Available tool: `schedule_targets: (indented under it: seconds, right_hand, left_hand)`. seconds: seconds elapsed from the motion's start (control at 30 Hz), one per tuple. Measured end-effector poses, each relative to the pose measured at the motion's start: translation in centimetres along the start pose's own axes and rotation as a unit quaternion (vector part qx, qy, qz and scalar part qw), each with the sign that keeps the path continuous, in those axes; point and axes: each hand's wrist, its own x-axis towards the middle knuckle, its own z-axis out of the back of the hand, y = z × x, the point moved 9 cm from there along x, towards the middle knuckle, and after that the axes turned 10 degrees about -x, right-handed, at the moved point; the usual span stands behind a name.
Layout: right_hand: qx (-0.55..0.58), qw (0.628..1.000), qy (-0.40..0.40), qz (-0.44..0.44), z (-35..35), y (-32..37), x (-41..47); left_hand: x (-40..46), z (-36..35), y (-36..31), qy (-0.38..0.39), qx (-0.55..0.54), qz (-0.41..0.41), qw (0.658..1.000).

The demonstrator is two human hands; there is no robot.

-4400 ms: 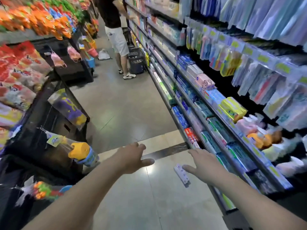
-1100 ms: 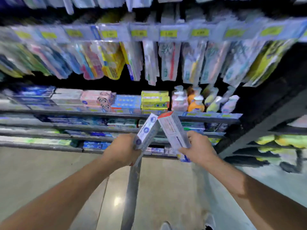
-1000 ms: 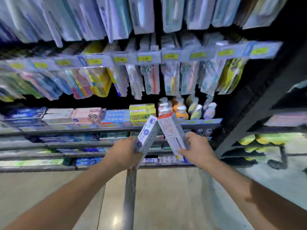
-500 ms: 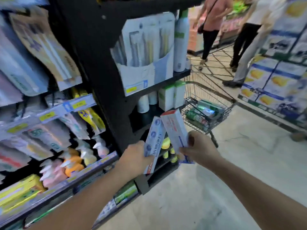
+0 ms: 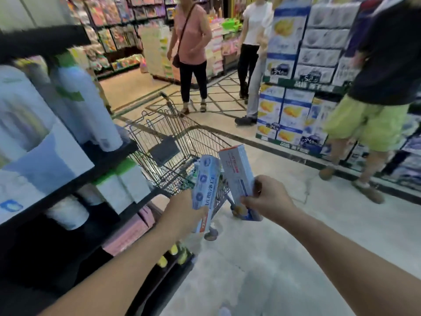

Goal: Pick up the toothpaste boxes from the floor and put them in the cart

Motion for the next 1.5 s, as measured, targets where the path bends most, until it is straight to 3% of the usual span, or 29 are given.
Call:
schedule_targets:
  seconds: [0.2, 0.47, 0.83, 1.1, 1.23, 1.5]
  right_hand:
    - [-0.003, 1.000, 0.008, -0.015, -1.8, -1.9, 12.2]
    - [-0.032, 0.996, 0.078, -0.024, -5.7, -1.7, 28.2]
    - [-0.118, 0.962, 0.242, 0.050, -21.6, -1.7, 44.3]
    - [-0.168, 0.920, 0.332, 0.124, -32.6, -2.3, 49.9]
    - [-0.225, 0.901, 0.339, 0.148, -36.1, -3.2, 50.5]
    - [-0.230, 0.887, 0.355, 0.186, -39.6, -2.7, 49.8]
  left_hand:
    - [12.5, -2.1, -0.9, 0.018, -0.009, 0.006, 1.000]
    - [26.8, -1.7, 0.2, 0.051, -0.002, 0.037, 0.998]
    - [38.7, -6.6, 11.2, -0.002, -0.063, 0.185, 0.981]
    - [41.2, -13.0, 18.5, -0.081, -0.100, 0.350, 0.928]
    - [41.7, -16.3, 20.7, -0.074, -0.129, 0.418, 0.896]
    - [43.5, -19.4, 22.2, -0.052, -0.109, 0.453, 0.883]
